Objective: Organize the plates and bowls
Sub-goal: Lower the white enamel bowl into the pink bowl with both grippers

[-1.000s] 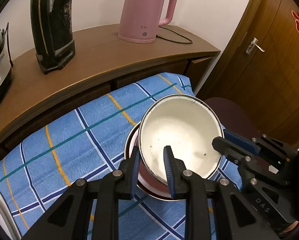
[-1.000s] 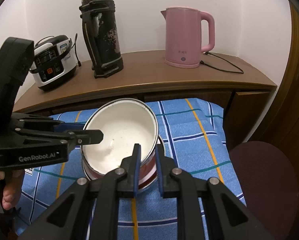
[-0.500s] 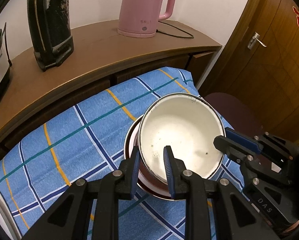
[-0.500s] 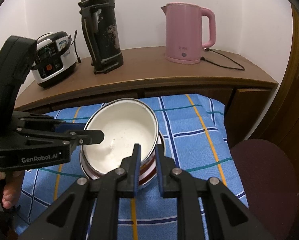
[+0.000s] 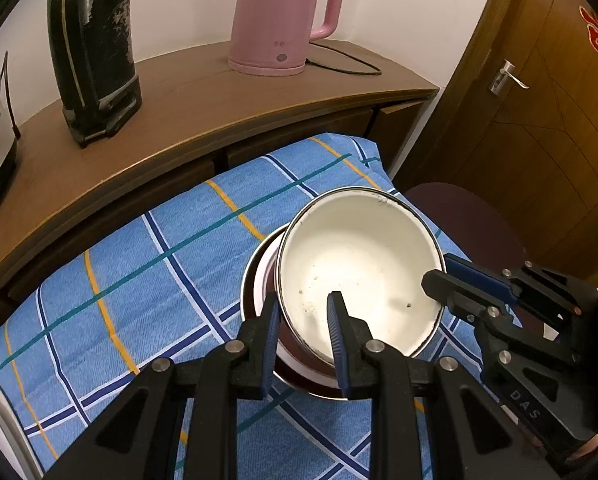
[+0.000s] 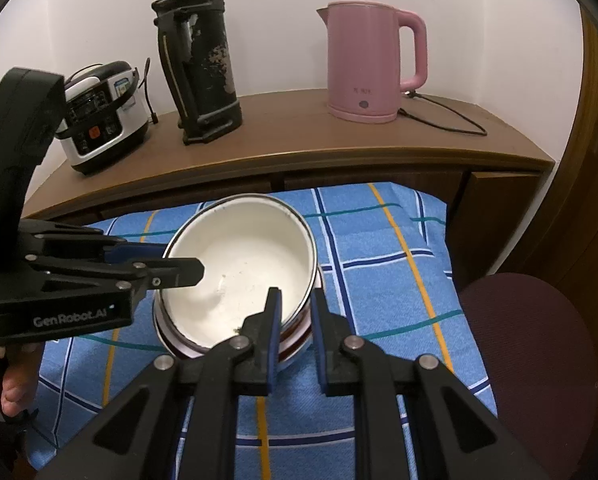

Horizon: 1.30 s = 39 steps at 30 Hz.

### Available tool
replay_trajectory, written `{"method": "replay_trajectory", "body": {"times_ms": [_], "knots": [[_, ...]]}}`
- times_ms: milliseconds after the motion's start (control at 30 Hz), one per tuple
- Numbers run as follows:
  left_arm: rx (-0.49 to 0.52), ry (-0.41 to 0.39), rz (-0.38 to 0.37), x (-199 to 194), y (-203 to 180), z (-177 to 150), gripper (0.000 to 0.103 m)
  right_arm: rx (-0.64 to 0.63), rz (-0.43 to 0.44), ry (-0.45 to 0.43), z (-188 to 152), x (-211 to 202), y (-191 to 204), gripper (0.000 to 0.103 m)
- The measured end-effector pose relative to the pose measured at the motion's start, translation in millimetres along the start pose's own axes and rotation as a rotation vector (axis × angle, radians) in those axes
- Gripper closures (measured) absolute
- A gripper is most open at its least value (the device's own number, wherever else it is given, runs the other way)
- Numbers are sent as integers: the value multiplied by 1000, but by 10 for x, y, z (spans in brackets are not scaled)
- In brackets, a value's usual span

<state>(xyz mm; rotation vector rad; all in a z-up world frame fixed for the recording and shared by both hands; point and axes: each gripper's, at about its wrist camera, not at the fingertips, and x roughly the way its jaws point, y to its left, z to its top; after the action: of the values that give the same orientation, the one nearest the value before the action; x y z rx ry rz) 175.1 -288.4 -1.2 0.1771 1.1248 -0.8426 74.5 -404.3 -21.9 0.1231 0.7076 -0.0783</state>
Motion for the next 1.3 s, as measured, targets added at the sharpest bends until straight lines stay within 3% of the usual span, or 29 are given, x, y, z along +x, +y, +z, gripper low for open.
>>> {"method": "replay_trajectory", "body": {"times_ms": [900, 1300], "knots": [[57, -9, 58, 23, -48, -12, 77, -8, 22, 11, -47, -22, -3, 87], [71, -15, 47, 48, -79, -27, 76, 16, 33, 22, -71, 32, -57, 87]]}}
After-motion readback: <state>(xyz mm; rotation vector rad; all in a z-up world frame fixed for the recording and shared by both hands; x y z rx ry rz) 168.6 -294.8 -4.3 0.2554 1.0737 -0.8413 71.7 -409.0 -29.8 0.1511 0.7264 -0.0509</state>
